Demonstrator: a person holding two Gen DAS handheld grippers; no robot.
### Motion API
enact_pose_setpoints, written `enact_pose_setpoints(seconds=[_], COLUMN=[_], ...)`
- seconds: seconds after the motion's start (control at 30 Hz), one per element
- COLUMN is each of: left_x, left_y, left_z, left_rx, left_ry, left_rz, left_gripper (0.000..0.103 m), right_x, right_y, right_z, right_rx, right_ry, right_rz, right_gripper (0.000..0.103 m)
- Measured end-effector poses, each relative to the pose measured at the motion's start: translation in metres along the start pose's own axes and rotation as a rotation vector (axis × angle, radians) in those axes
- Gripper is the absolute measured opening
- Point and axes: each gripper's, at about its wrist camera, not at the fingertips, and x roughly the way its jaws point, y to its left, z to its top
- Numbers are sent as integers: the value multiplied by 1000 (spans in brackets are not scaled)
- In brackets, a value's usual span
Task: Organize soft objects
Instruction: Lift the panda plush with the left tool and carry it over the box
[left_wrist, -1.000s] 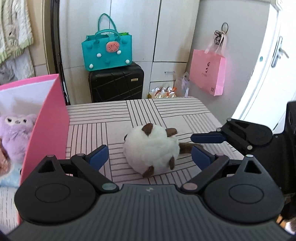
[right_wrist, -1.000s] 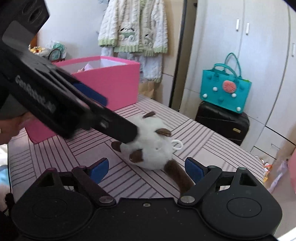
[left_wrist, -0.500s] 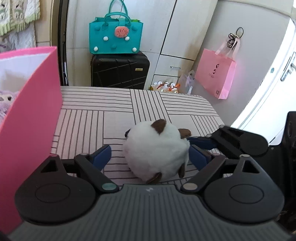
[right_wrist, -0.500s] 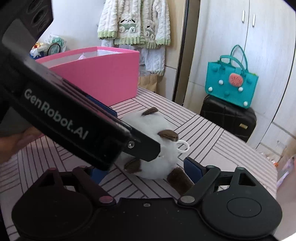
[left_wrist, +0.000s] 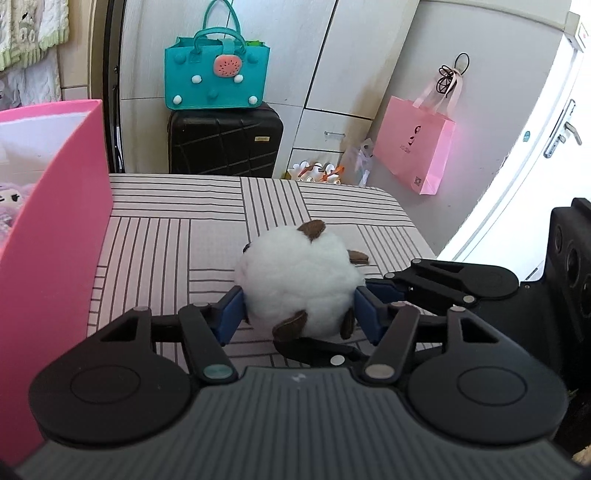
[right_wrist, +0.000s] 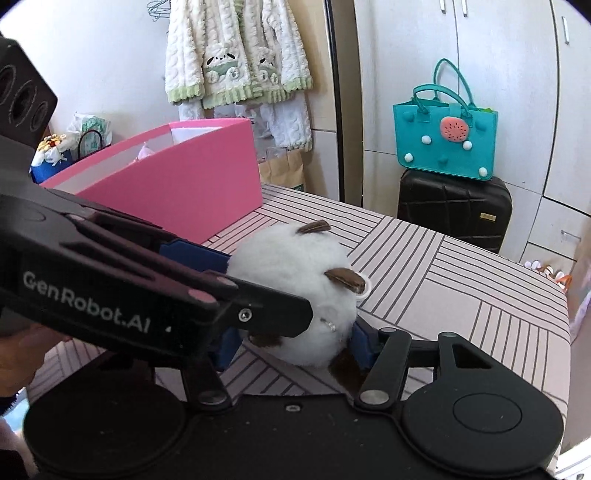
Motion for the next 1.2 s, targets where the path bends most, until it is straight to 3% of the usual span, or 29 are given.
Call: enact_pose_setpoints(seconds=[0.37, 0.83, 1.2], left_x=[-32, -83, -143], left_y=[-10, -16, -15], left_z=[-8, -18, -18], left_rx=[16, 22, 60], left_ry=[20, 56, 42], left_rz=[-15, -54, -136], left_gripper=[62, 62, 62], right_x=[-25, -61, -104], right_y=[18, 43, 79], right_z=[-1, -1, 13], right_rx=[79, 187, 127], right_ry=[29, 74, 58], right_rz=[-5, 55, 77], right_gripper=[65, 65, 65])
